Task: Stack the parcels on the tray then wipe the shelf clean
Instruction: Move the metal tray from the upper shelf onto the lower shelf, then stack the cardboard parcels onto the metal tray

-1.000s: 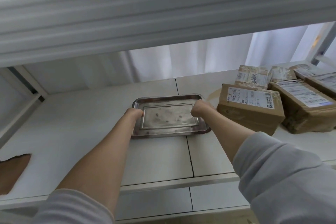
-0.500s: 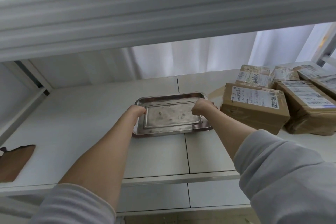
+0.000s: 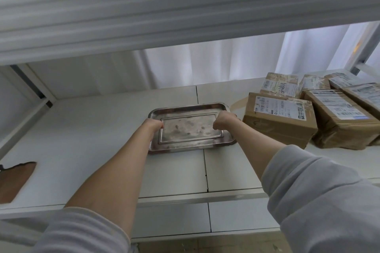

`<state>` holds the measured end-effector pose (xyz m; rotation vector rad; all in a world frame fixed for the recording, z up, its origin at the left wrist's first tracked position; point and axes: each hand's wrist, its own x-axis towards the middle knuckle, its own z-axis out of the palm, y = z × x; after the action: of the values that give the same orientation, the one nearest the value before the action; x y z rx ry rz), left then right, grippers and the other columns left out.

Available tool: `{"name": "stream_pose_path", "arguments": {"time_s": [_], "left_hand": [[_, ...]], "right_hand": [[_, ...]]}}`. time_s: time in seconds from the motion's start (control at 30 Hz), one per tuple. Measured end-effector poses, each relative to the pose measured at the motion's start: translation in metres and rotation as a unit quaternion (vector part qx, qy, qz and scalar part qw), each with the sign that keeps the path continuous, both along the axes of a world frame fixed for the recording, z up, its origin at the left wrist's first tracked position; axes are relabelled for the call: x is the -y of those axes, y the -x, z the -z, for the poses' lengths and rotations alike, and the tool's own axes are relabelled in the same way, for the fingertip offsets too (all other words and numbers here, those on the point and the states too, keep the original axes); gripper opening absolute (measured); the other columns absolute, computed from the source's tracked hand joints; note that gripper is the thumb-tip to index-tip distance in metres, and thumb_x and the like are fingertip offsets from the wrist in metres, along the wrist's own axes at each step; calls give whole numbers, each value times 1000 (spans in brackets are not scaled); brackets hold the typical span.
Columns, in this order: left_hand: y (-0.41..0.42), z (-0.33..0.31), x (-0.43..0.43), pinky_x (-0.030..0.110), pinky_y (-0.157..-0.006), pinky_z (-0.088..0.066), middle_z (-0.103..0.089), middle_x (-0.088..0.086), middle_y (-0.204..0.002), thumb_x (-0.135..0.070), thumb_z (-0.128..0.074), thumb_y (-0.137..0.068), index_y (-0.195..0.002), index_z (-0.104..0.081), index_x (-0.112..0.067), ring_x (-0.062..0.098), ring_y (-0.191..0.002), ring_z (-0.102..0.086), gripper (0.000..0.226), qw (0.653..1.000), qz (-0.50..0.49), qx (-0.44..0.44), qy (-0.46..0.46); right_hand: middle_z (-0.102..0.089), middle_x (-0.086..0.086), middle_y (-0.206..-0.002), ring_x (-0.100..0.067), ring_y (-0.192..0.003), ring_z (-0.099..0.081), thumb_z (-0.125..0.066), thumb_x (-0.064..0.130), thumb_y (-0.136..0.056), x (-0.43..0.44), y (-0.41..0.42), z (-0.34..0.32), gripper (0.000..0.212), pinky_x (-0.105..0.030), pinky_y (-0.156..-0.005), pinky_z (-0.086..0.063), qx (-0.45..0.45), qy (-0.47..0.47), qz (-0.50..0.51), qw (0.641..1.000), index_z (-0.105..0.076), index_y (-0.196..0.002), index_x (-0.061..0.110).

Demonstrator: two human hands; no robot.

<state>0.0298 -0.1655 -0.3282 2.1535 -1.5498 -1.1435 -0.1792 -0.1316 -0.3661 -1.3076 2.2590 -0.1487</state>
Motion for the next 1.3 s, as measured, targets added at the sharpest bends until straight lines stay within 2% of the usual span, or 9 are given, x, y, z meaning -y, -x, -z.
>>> {"name": "stream_pose_path", "arguments": {"time_s": [0.13, 0.27, 0.47, 0.6, 0.67, 0.77, 0.9, 1.0, 1.3], "left_hand": [[-2, 2, 5, 40, -110, -33, -30, 20, -151, -14, -56, -91, -146, -27, 0, 37, -139, -31, 63, 1000, 7, 9, -6], [4, 1, 18, 39, -108, -39, -45, 21, -138, -17, -58, -86, -132, -44, 2, 36, -129, -42, 51, 999, 14, 24, 35], [35, -10, 23, 31, -99, -45, -59, 16, -124, -27, -64, -80, -114, -59, -3, 32, -115, -55, 42, 993, 77, 23, 82], [64, -19, 14, 28, -86, -46, -61, 16, -114, -20, -59, -85, -109, -59, 1, 30, -109, -56, 32, 985, 147, 16, 91], [77, -23, 6, 27, -67, -42, -55, 14, -90, -15, -59, -84, -84, -57, -3, 27, -87, -53, 12, 982, 166, -14, 92], [97, -26, 2, 23, -50, -26, -39, 6, -65, -13, -59, -84, -61, -40, -10, 20, -65, -39, 29, 975, 193, -24, 108], [122, -38, -10, 24, -57, -31, -42, 5, -69, -13, -59, -85, -73, -49, -7, 20, -69, -43, 18, 965, 228, -40, 126], [140, -39, -19, 25, -55, -28, -38, 3, -66, -13, -58, -86, -67, -45, -10, 15, -58, -36, 23, 961, 238, -44, 136], [203, -44, -58, 22, -58, -32, -38, -3, -70, -11, -56, -88, -65, -42, -17, 11, -61, -37, 27, 962, 183, -66, 191]], "right_hand": [[-56, -20, -118, -30, -101, -56, -54, 15, -85, -3, 1, -3, 16, -34, -76, -46, 0, 9, -7, 1000, -48, -96, 6], [-47, -17, -104, -30, -88, -49, -52, 13, -84, -3, -2, -8, 9, -33, -66, -43, 11, 55, 2, 998, -46, -88, 8], [-40, -15, -127, -35, -109, -51, -48, 8, -89, -9, -3, -24, 34, -43, -95, -49, -30, 131, -12, 991, -53, -122, 6], [-44, -14, -125, -32, -108, -52, -54, 13, -91, -21, 3, -36, 33, -43, -92, -51, -66, 186, -17, 980, -56, -124, 11], [-44, -13, -127, -31, -112, -50, -56, 15, -91, -29, 8, -44, 37, -42, -92, -51, -83, 208, -14, 974, -55, -128, 12], [-43, -12, -131, -31, -119, -47, -57, 15, -90, -41, 17, -58, 42, -41, -95, -49, -100, 237, -10, 966, -52, -131, 13], [-42, -13, -133, -31, -121, -44, -54, 16, -92, -53, 33, -73, 42, -41, -99, -46, -112, 252, -5, 961, -51, -133, 12], [-41, -14, -135, -31, -123, -43, -54, 17, -93, -61, 48, -79, 43, -40, -99, -44, -113, 260, -2, 959, -49, -135, 12], [-38, -14, -140, -33, -128, -40, -56, 23, -92, -93, 122, -85, 49, -44, -100, -44, -90, 244, -21, 965, -42, -138, 13]]}}
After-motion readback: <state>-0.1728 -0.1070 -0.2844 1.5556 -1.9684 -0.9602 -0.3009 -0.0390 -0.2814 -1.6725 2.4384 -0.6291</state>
